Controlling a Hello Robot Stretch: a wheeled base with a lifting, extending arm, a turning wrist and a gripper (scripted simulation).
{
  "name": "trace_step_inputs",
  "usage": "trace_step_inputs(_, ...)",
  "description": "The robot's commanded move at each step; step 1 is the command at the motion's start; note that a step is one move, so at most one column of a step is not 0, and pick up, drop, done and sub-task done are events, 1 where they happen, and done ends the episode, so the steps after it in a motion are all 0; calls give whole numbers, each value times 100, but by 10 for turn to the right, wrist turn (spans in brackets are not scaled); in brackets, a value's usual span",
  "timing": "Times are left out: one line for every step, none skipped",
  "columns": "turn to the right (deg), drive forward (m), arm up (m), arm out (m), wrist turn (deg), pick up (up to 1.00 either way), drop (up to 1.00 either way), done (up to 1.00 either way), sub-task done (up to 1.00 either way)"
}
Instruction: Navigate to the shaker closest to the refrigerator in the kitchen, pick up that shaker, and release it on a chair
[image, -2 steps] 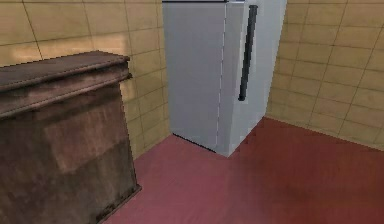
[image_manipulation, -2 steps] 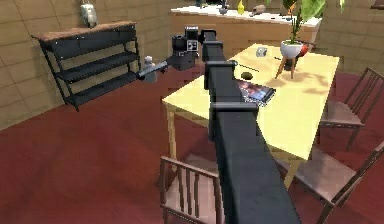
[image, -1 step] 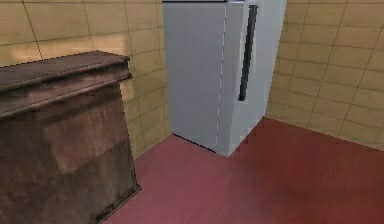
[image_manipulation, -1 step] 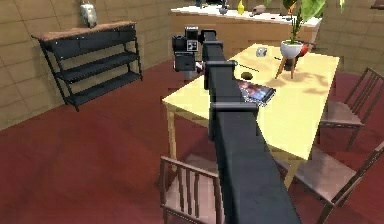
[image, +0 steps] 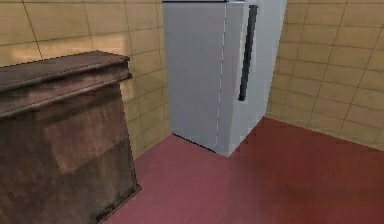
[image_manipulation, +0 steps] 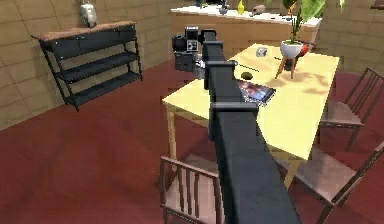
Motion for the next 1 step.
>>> trace_step_inputs(0,0,-42,0,0,0,0,0,0)
